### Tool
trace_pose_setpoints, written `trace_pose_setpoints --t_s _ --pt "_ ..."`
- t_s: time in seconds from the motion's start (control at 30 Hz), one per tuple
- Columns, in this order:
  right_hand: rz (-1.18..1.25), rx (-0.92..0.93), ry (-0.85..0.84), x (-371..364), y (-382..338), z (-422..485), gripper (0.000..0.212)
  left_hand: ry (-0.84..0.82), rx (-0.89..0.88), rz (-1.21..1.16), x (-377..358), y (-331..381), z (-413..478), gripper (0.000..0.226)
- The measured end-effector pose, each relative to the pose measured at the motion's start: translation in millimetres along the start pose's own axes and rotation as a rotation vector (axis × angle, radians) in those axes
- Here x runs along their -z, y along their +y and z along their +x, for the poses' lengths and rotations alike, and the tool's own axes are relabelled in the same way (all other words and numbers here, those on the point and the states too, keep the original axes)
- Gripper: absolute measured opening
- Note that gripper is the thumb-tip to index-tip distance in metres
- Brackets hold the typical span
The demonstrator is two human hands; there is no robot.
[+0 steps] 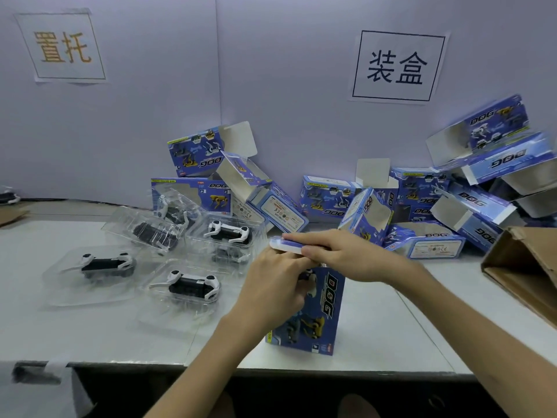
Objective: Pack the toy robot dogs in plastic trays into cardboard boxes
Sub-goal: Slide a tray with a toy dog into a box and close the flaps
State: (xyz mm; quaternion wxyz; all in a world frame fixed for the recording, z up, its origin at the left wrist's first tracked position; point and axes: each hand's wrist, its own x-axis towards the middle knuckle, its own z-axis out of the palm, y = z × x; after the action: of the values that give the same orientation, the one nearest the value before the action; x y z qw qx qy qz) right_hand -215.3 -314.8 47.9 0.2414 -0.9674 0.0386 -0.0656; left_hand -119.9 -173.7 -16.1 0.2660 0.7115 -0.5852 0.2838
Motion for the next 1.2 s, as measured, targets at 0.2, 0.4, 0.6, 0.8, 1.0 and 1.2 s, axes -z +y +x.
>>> trace_pose_setpoints --t_s 0.2,0.4,0.6,0.8,1.0,1.2 --pt "0.167 0.033 0.048 -3 -3 -4 0.04 0.271 0.001 -0.109 -22 4 -37 0.043" --pt "0.113 0.021 0.033 -7 -2 -3 0.039 0.362 0.054 -0.102 -25 11 -53 0.027" --pt "0.098 0.032 0.09 -12 -1 -2 0.039 0.405 0.053 -0.125 -26 10 -53 0.026" --pt "-0.024 0.079 0.163 -18 0 -2 0.042 0.382 0.087 -0.093 -27 12 -53 0.025" --pt "-0.24 0.121 0.274 -27 -3 3 0.044 0.331 0.107 -0.116 -24 6 -51 0.021" --pt "-0.322 0.08 0.271 -29 0 9 0.044 0.337 0.102 -0.006 -14 -13 -42 0.023"
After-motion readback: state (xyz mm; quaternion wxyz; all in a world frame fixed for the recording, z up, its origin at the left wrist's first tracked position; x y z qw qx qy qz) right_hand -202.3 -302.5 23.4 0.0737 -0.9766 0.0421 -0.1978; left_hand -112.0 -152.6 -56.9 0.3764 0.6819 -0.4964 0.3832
